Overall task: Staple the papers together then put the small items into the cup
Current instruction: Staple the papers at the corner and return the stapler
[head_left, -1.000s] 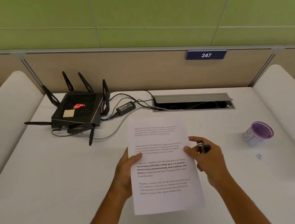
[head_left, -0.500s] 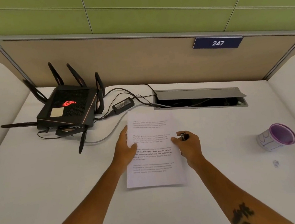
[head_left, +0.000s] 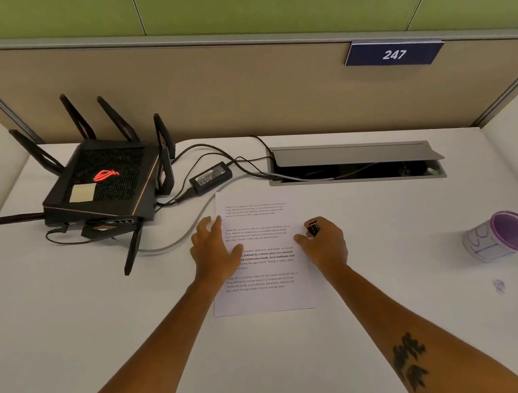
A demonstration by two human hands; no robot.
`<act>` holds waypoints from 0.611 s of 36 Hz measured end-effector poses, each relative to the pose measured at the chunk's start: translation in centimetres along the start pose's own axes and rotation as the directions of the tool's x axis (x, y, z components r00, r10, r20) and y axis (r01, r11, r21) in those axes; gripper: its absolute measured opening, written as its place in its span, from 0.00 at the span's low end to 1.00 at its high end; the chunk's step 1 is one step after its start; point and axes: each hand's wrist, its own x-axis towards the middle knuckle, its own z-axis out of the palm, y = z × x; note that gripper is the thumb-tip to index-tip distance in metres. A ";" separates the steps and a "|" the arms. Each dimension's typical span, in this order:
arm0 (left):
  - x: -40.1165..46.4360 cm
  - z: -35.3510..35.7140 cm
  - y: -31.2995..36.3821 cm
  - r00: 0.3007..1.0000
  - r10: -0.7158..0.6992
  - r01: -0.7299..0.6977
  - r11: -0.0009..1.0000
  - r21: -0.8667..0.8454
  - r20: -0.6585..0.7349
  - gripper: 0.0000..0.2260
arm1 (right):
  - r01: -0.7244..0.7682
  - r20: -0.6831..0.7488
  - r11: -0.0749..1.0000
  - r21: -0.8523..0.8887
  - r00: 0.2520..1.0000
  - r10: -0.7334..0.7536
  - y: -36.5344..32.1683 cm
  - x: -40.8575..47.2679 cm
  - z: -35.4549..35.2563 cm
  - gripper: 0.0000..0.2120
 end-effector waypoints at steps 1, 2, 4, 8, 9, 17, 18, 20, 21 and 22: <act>0.0 0.1 -0.1 1.000 0.006 -0.006 1.000 0.019 0.012 0.40 | 0.000 0.003 1.000 -0.005 1.000 0.000 0.1 -0.1 0.0 0.12; -0.1 0.1 -0.2 1.000 0.015 -0.016 0.999 0.042 0.023 0.40 | 0.000 0.005 1.000 -0.008 1.000 0.000 0.1 -0.1 0.1 0.12; -0.2 0.3 -0.3 0.999 0.036 -0.038 0.996 0.078 0.032 0.40 | 0.000 0.007 1.000 -0.022 1.000 0.000 0.1 -0.1 0.1 0.12; 0.1 0.4 -0.4 0.998 0.048 -0.052 0.993 0.108 0.035 0.40 | -0.006 0.007 0.999 -0.040 1.000 0.007 0.1 0.1 0.3 0.14; 0.2 0.4 -0.4 0.998 0.048 -0.052 0.992 0.111 0.037 0.40 | -0.008 0.007 0.999 -0.042 1.000 0.008 0.1 0.1 0.4 0.14; 0.6 0.6 -0.6 0.998 0.057 -0.061 0.992 0.112 0.041 0.40 | 0.000 -0.003 0.999 -0.050 1.000 -0.001 -0.1 0.2 0.4 0.14; 0.6 0.6 -0.6 0.998 0.057 -0.061 0.992 0.110 0.040 0.40 | 0.004 -0.001 0.999 -0.048 1.000 -0.004 0.0 0.3 0.5 0.14; 0.5 0.6 -0.6 0.998 0.059 -0.062 0.993 0.099 0.034 0.40 | 0.009 0.006 0.999 -0.039 1.000 -0.009 0.0 0.3 0.5 0.14; 0.5 0.6 -0.6 0.998 0.057 -0.059 0.994 0.090 0.031 0.40 | 0.011 0.012 1.000 -0.029 1.000 -0.011 0.1 0.4 0.5 0.14; 0.4 0.6 -0.5 0.998 0.053 -0.055 0.995 0.078 0.027 0.41 | 0.012 0.020 1.000 -0.009 1.000 -0.012 0.1 0.4 0.4 0.14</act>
